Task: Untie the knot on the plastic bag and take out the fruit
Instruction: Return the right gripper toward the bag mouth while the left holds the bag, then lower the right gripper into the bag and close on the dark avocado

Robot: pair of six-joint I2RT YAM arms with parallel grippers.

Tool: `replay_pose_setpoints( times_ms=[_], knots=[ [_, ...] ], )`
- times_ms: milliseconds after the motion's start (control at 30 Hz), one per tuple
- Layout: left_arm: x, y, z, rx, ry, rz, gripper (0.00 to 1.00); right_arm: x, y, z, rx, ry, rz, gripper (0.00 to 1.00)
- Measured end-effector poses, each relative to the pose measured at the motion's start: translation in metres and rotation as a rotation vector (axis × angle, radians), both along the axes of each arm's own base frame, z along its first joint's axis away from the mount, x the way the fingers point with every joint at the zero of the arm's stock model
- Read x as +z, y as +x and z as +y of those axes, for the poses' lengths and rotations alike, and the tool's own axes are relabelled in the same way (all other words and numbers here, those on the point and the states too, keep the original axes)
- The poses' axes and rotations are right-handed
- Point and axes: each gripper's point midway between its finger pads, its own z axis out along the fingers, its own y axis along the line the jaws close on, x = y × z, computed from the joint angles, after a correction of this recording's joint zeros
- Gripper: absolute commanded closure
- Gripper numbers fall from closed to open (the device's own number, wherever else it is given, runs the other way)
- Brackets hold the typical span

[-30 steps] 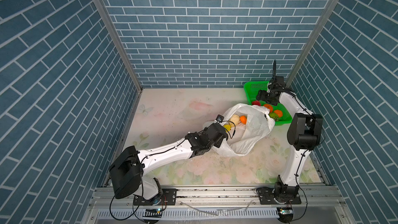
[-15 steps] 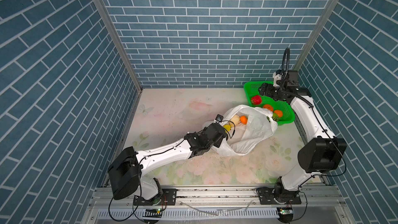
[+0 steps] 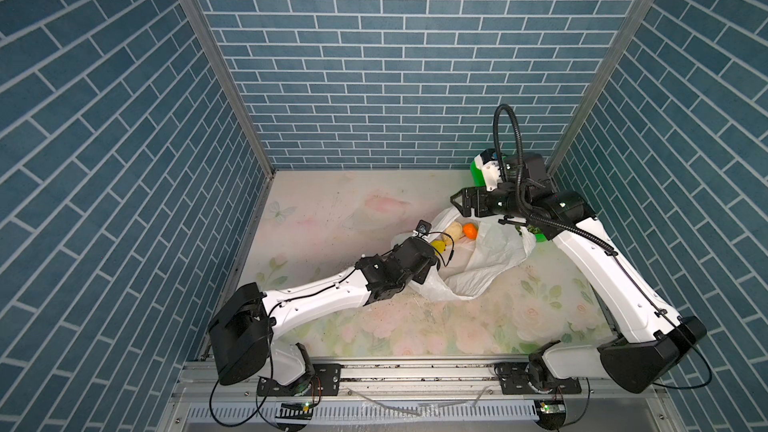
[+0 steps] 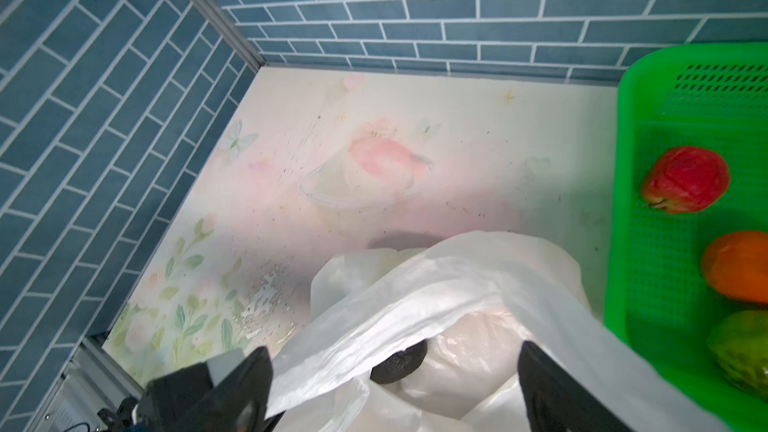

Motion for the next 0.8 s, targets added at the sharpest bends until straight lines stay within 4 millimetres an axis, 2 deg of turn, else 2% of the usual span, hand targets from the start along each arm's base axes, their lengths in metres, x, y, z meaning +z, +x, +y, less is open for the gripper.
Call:
replay_pose_setpoints(
  times_ms=[133,367,533,800],
  knots=[
    [0.000,0.000,0.000,0.001,-0.001,-0.001,1.00,-0.040,-0.027,0.010,0.045,-0.047,0.085,0.09],
    [0.004,0.001,0.001,0.005,-0.006,-0.009,1.00,-0.114,-0.060,0.009,0.073,-0.120,0.199,0.12],
    [0.011,0.001,0.003,0.008,-0.023,-0.019,1.00,-0.161,-0.067,0.001,0.062,-0.172,0.224,0.15],
    [0.008,-0.002,0.011,0.014,-0.021,-0.017,1.00,-0.200,-0.068,0.005,0.055,-0.181,0.222,0.24]
  ],
)
